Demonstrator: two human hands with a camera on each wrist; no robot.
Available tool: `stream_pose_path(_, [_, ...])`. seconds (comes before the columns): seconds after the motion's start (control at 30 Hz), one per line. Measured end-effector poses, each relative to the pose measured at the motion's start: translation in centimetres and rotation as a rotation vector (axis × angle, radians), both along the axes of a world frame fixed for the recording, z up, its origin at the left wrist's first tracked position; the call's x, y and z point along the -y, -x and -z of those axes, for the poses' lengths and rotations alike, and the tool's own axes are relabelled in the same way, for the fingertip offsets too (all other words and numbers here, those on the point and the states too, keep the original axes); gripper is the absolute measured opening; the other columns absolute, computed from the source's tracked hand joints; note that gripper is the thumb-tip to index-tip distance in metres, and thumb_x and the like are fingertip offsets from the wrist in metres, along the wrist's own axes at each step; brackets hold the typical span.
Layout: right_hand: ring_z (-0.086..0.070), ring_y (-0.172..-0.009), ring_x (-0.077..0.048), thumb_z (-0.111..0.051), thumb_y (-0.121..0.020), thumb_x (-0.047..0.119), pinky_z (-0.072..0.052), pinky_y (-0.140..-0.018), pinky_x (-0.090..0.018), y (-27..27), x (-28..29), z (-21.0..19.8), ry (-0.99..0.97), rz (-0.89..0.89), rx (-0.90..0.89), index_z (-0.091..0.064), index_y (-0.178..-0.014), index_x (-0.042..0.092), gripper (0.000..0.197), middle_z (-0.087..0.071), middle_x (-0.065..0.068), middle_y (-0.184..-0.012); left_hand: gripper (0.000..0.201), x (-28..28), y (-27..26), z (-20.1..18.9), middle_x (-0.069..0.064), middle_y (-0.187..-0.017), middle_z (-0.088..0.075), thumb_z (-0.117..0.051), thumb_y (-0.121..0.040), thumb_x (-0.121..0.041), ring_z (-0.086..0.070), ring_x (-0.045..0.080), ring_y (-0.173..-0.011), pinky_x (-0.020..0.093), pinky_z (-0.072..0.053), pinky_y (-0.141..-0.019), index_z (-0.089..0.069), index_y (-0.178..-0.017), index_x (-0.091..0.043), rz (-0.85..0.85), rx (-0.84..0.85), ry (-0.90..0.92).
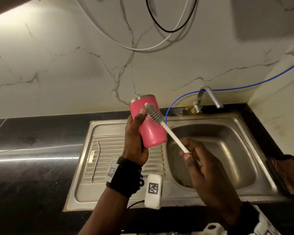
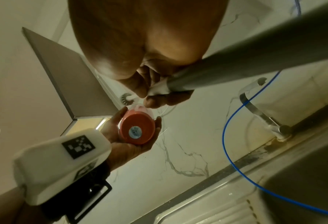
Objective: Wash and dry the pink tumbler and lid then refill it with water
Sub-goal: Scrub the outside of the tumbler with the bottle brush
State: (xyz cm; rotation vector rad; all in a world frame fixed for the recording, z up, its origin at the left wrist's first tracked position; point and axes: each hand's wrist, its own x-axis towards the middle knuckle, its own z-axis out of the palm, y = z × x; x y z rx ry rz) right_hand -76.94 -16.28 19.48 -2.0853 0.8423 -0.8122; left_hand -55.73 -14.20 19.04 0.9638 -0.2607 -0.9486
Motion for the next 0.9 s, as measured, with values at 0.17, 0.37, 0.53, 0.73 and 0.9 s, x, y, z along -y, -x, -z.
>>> stream_pose_path(0.17, [-0.062, -0.098, -0.006, -0.049, -0.105, 0.017, -0.041, -0.087, -0.009, -1.0, 0.5, 0.1, 0.138, -0.031, 0.002, -0.046, -0.153, 0.035, 0.052, -0.061, 0.01, -0.104, 0.088, 0.3, -0.3, 0.3, 0.016, -0.115, -0.069, -0.078, -0.072, -0.047, -0.069, 0.028, -0.093, 0.042, -0.06, -0.07, -0.05, -0.146, -0.006, 0.001, 0.039, -0.041])
stream_pose_path(0.37, [-0.061, -0.088, -0.005, -0.06, -0.1, 0.002, -0.04, -0.079, -0.006, -1.5, -1.0, 0.8, 0.105, -0.065, 0.046, -0.051, -0.15, 0.033, 0.06, -0.059, 0.009, -0.095, 0.073, 1.6, -0.7, -0.3, 0.024, -0.128, -0.07, -0.075, -0.08, -0.062, -0.072, 0.043, -0.108, 0.06, -0.061, -0.089, -0.06, -0.135, -0.017, -0.16, 0.08, -0.087])
stream_pose_path(0.53, [-0.06, -0.084, -0.005, -0.049, -0.102, 0.02, -0.039, -0.075, -0.005, -0.7, -1.0, 1.2, 0.107, -0.077, 0.022, -0.049, -0.151, 0.036, 0.051, -0.054, 0.014, -0.094, 0.067, 2.0, -0.6, -0.3, 0.026, -0.124, -0.072, -0.068, -0.088, -0.071, -0.076, 0.039, -0.103, 0.061, -0.063, -0.092, -0.064, -0.131, -0.019, -0.214, 0.098, -0.12])
stream_pose_path(0.73, [-0.062, -0.081, -0.013, -0.053, -0.1, 0.005, -0.05, -0.074, -0.028, -3.2, 1.7, -0.1, 0.217, -0.02, 0.05, -0.052, -0.15, 0.024, 0.054, -0.058, 0.002, -0.095, 0.069, 2.4, 1.4, 0.3, 0.019, -0.119, -0.076, -0.066, -0.086, -0.073, -0.075, 0.036, -0.103, 0.065, -0.058, -0.099, -0.067, -0.128, -0.019, -0.174, 0.082, -0.141])
stream_pose_path(0.9, [-0.062, -0.085, -0.01, -0.052, -0.099, 0.009, -0.045, -0.079, -0.011, -2.9, 0.8, 0.0, 0.159, -0.077, 0.052, -0.052, -0.15, 0.027, 0.055, -0.061, 0.002, -0.095, 0.069, 2.3, -0.2, 0.2, 0.02, -0.121, -0.075, -0.067, -0.087, -0.076, -0.074, 0.044, -0.111, 0.07, -0.058, -0.095, -0.065, -0.129, -0.021, -0.222, 0.101, -0.166])
